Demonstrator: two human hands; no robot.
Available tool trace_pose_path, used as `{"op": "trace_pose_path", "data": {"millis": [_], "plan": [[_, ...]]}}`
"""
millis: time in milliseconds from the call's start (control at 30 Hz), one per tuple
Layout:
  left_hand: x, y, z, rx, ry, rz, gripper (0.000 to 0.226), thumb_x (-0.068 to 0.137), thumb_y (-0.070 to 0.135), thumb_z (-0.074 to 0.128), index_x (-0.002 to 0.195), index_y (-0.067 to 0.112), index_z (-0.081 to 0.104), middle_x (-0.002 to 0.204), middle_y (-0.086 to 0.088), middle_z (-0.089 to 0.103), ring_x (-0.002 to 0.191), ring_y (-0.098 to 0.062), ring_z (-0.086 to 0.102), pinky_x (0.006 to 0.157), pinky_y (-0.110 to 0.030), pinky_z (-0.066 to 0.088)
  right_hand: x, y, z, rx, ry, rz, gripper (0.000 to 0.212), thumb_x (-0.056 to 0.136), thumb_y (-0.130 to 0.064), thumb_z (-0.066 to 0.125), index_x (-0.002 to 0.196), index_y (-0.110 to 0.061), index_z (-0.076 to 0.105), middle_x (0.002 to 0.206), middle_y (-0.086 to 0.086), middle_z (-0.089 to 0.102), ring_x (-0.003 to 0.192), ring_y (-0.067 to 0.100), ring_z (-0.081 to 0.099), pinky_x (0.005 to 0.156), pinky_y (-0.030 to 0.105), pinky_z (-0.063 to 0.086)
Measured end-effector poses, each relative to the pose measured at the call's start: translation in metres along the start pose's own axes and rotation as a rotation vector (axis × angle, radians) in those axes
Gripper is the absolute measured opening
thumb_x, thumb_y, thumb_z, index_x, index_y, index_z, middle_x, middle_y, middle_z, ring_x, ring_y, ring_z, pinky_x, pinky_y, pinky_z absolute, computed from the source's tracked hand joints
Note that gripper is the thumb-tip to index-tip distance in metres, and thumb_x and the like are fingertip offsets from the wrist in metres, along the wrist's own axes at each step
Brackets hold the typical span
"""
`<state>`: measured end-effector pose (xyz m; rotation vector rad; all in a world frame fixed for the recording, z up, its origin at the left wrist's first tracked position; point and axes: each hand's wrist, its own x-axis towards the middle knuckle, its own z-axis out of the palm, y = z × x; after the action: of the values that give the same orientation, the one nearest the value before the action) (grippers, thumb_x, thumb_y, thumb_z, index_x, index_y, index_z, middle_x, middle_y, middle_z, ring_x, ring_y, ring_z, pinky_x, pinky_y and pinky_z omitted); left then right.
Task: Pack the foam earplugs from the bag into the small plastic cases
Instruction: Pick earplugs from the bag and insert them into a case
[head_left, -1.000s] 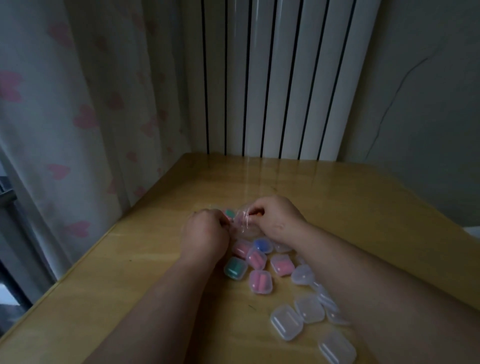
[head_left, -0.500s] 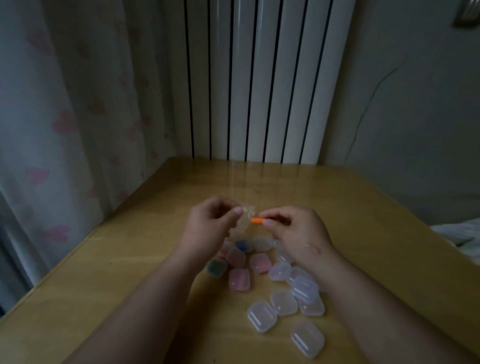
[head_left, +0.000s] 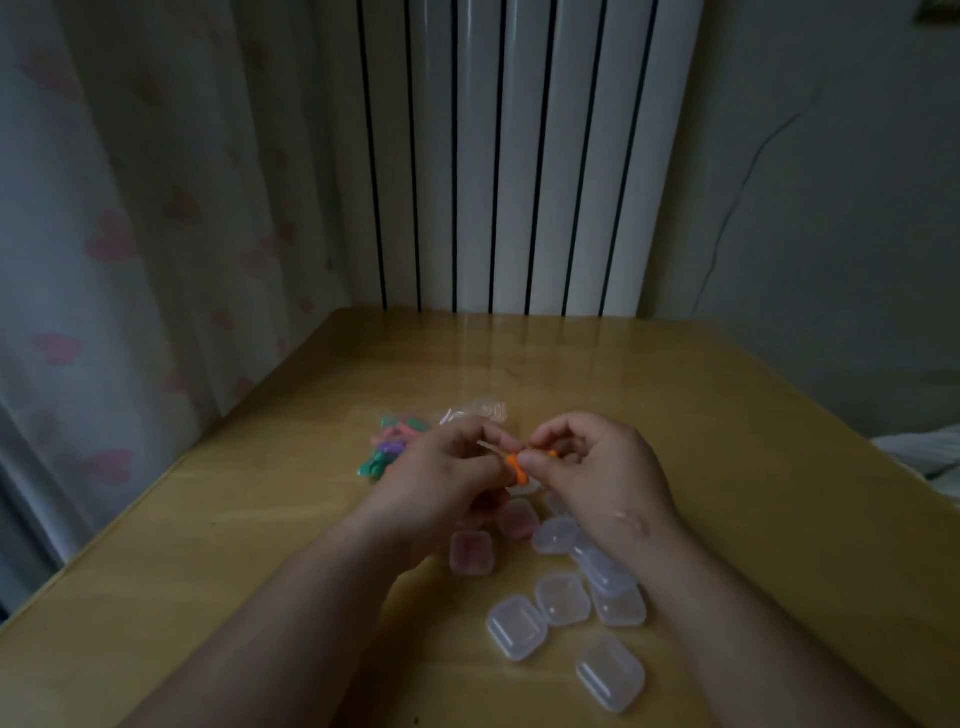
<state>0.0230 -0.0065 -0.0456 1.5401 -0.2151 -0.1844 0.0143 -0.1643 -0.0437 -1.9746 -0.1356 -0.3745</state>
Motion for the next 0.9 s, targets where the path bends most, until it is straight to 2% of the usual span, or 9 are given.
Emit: {"op": "trace_pose_path", "data": {"millis": [167, 267, 367, 500, 733, 900], "plan": [[0.0039, 0.0008, -0.0037, -0.003, 0.125, 0.024, 0.015, 0.081, -0.010, 0.063, 0.081, 0.004, 0.061, 0.061, -0.012, 0.057, 0.051, -0.019, 0.051, 0.052, -0.027, 0.039, -0.0004, 0.0002, -0.0033, 0.084, 0.023, 0.073, 0.022, 0.077, -0.005, 0.075, 0.069, -0.025, 0.069, 0.071, 0.002, 0.074, 0.069, 0.016, 0.071, 0.071, 0.034, 0.058], [0.0019, 0.0018, -0.0059, 0.027, 0.158, 0.042, 0.016, 0.078, -0.011, 0.068, 0.080, 0.003, 0.061, 0.068, -0.020, 0.060, 0.054, -0.022, 0.055, 0.052, -0.027, 0.045, -0.0007, -0.0024, -0.0035, 0.146, 0.034, 0.095, 0.025, 0.076, 0.001, 0.072, 0.069, -0.023, 0.070, 0.076, 0.004, 0.075, 0.075, 0.021, 0.073, 0.078, 0.040, 0.060], [-0.0008, 0.0020, -0.0050, 0.034, 0.128, 0.033, 0.017, 0.079, -0.013, 0.069, 0.082, 0.003, 0.062, 0.078, -0.028, 0.064, 0.050, -0.019, 0.055, 0.051, -0.029, 0.046, -0.0021, -0.0059, -0.0038, 0.207, 0.053, 0.069, 0.025, 0.080, 0.002, 0.072, 0.075, -0.023, 0.068, 0.077, 0.002, 0.072, 0.078, 0.023, 0.072, 0.076, 0.042, 0.060], [-0.0007, 0.0012, -0.0049, 0.050, 0.119, 0.040, 0.019, 0.079, -0.010, 0.072, 0.085, 0.004, 0.062, 0.065, -0.011, 0.063, 0.049, -0.015, 0.056, 0.053, -0.030, 0.046, -0.0030, -0.0058, -0.0049, 0.176, 0.060, 0.036, 0.022, 0.081, -0.004, 0.074, 0.076, -0.025, 0.069, 0.076, -0.003, 0.071, 0.078, 0.015, 0.069, 0.079, 0.039, 0.059], [0.0007, -0.0018, -0.0053, 0.077, 0.103, 0.031, 0.020, 0.077, -0.006, 0.076, 0.082, 0.008, 0.064, 0.065, -0.011, 0.064, 0.051, -0.020, 0.058, 0.055, -0.030, 0.046, -0.0041, -0.0064, -0.0024, 0.192, -0.002, 0.063, 0.022, 0.082, -0.003, 0.073, 0.076, -0.024, 0.069, 0.073, -0.003, 0.071, 0.066, 0.004, 0.065, 0.071, 0.027, 0.057], [-0.0005, 0.0001, -0.0048, 0.060, 0.104, 0.036, 0.017, 0.078, -0.007, 0.074, 0.083, 0.005, 0.063, 0.062, -0.011, 0.065, 0.049, -0.017, 0.059, 0.050, -0.027, 0.047, -0.0048, -0.0049, -0.0023, 0.162, -0.063, 0.021, 0.023, 0.084, -0.003, 0.071, 0.081, -0.026, 0.069, 0.077, -0.005, 0.071, 0.072, 0.003, 0.066, 0.069, 0.019, 0.055]]}}
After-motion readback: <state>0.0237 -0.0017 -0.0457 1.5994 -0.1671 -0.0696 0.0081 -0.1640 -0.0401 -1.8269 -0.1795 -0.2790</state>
